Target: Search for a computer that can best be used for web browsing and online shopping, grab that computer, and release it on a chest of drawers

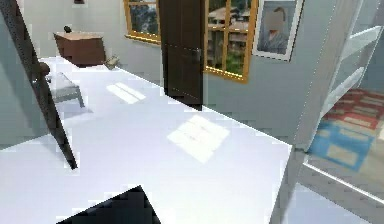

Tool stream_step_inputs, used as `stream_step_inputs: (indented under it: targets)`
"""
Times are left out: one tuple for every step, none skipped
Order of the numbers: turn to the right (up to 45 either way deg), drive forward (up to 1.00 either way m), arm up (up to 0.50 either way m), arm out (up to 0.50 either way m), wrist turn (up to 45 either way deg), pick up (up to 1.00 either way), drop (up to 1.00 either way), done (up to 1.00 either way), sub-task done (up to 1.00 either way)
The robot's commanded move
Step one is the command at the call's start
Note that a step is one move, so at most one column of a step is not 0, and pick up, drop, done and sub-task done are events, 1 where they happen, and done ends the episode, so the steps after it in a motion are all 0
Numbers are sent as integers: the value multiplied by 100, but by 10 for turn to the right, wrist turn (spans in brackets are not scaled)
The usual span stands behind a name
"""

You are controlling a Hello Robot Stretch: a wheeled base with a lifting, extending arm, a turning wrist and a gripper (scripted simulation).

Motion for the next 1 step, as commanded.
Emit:
stream_step_inputs:
  targets:
    - [-30,0,0,0,0,0,0,0,0]
